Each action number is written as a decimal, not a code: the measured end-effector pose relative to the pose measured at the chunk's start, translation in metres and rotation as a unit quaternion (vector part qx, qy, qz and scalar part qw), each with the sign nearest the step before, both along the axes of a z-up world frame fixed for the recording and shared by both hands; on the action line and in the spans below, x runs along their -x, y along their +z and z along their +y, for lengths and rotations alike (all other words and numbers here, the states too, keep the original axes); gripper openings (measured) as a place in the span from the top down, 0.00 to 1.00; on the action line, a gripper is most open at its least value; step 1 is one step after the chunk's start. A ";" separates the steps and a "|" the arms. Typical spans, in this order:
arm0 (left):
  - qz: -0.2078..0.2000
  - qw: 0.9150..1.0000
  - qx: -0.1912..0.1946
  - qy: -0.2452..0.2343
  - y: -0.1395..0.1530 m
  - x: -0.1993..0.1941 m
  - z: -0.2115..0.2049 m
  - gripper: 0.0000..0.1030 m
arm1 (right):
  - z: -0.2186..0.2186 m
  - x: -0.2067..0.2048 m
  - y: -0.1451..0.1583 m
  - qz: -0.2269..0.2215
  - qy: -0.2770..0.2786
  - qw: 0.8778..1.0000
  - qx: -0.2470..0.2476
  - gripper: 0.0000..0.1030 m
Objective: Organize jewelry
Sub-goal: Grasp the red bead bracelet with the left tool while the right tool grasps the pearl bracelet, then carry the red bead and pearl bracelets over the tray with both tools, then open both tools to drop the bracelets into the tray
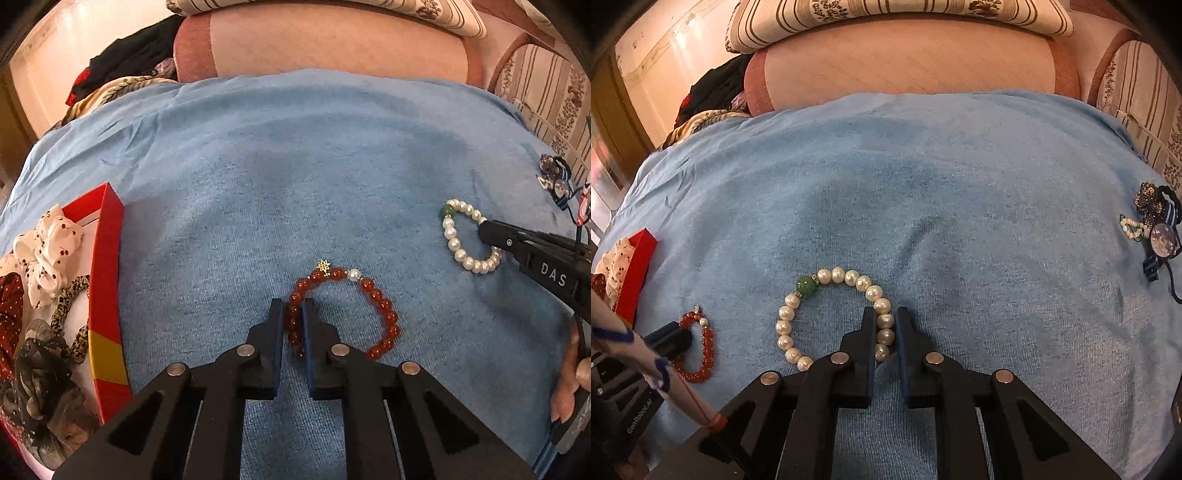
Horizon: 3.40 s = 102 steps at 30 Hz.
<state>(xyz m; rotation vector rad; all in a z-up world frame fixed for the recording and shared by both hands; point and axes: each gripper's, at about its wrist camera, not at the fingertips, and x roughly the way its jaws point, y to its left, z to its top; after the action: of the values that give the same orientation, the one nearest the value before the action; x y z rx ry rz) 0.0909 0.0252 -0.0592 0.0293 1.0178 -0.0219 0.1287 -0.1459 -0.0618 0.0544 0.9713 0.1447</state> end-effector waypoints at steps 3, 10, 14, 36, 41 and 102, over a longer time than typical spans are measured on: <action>-0.024 1.000 0.014 0.015 0.000 0.007 0.004 0.93 | -0.005 0.007 0.011 -0.023 -0.007 1.000 -0.006 0.90; -0.060 0.997 0.048 0.028 0.016 0.020 0.011 0.93 | -0.010 0.028 0.043 -0.084 -0.015 0.996 -0.023 0.90; -0.081 0.995 0.057 0.019 0.033 0.030 0.010 0.93 | -0.012 0.039 0.057 -0.106 -0.013 0.993 -0.050 0.90; -0.124 0.987 0.097 -0.012 0.103 0.077 0.009 0.93 | -0.031 0.109 0.076 -0.101 -0.002 0.981 -0.168 0.90; -0.128 0.987 0.100 -0.018 0.110 0.090 0.007 0.93 | -0.026 0.124 0.084 -0.103 0.007 0.981 -0.164 0.90; -0.116 0.964 0.087 0.225 0.059 0.172 0.228 0.93 | 0.282 0.142 0.063 -0.035 0.267 0.961 -0.055 0.90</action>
<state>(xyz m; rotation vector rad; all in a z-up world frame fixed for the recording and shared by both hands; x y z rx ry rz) -0.0810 0.2531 0.0002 -0.3525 0.7656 0.3013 -0.0131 0.1361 0.0010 -0.1133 0.8880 0.6940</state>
